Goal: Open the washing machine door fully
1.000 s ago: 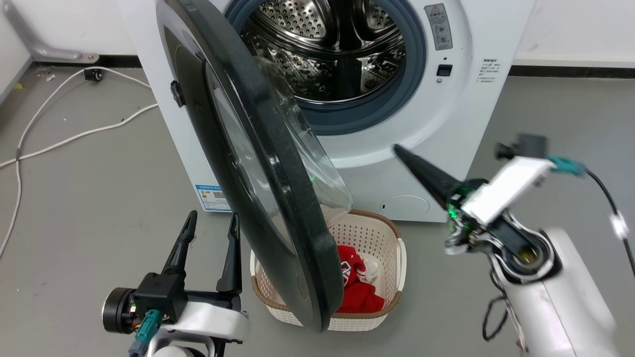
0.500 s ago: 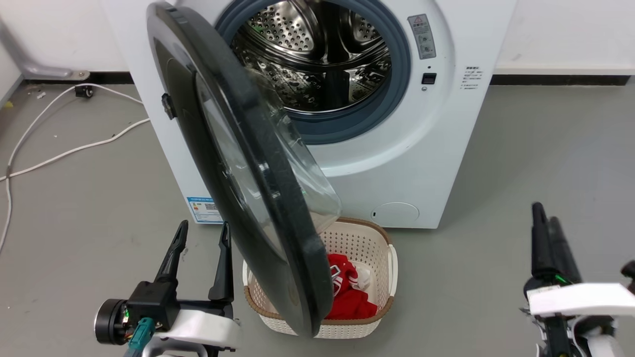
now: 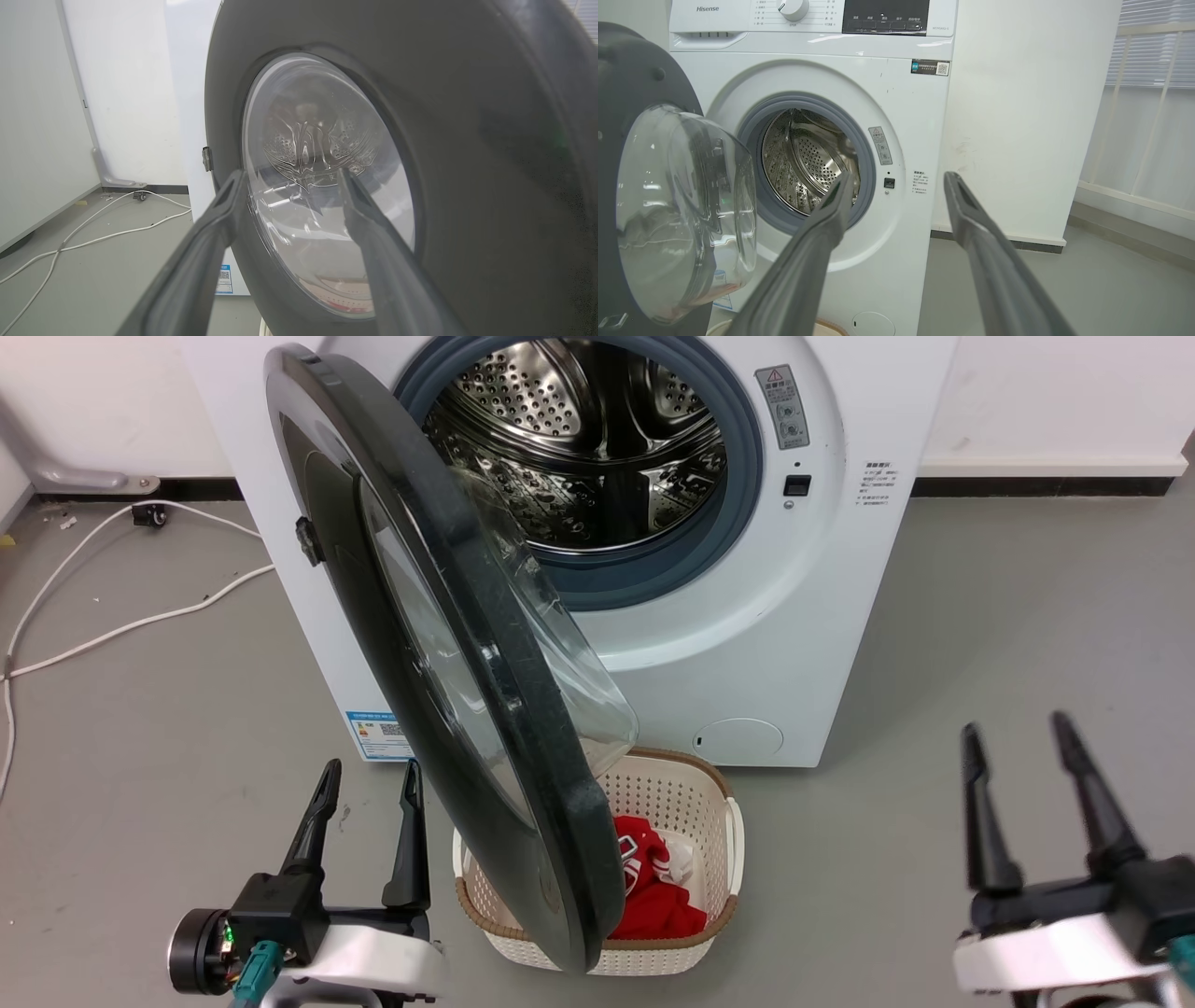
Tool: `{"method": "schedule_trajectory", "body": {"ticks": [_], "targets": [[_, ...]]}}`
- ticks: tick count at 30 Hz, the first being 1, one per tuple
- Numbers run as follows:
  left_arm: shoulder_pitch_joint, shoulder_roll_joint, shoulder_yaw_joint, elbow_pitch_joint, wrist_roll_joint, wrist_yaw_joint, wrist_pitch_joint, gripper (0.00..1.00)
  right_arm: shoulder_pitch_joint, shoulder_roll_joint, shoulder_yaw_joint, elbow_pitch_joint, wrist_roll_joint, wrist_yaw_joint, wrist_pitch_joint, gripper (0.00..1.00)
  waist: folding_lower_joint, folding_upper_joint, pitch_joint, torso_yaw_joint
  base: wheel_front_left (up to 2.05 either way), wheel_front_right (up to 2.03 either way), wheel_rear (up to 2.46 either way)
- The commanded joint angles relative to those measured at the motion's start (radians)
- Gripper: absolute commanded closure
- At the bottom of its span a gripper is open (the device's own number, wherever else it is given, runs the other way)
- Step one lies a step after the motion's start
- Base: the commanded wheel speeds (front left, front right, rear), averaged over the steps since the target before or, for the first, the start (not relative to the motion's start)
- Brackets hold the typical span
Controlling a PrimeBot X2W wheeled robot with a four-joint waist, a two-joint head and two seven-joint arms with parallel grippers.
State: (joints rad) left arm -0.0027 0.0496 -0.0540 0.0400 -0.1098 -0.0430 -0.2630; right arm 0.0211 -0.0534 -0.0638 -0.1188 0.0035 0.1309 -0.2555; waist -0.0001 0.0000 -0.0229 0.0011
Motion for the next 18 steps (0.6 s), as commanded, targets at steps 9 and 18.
{"method": "schedule_trajectory", "body": {"ticks": [9, 18], "targets": [[0.011, 0.001, 0.001, -0.002, 0.01, -0.005, -0.003, 0.0, 0.053, 0.004, 0.05, 0.078, -0.022, 0.0, 0.013, 0.0, 0.0001, 0.0, 0.002, 0.0, 0.0, 0.0, 0.0], [0.014, 0.001, -0.003, 0.002, 0.012, -0.009, -0.003, 0.0, 0.03, 0.004, 0.045, 0.117, -0.003, 0.0, 0.005, 0.0, 0.0001, 0.0, 0.0, -0.005, 0.0, 0.0, 0.0]]}}
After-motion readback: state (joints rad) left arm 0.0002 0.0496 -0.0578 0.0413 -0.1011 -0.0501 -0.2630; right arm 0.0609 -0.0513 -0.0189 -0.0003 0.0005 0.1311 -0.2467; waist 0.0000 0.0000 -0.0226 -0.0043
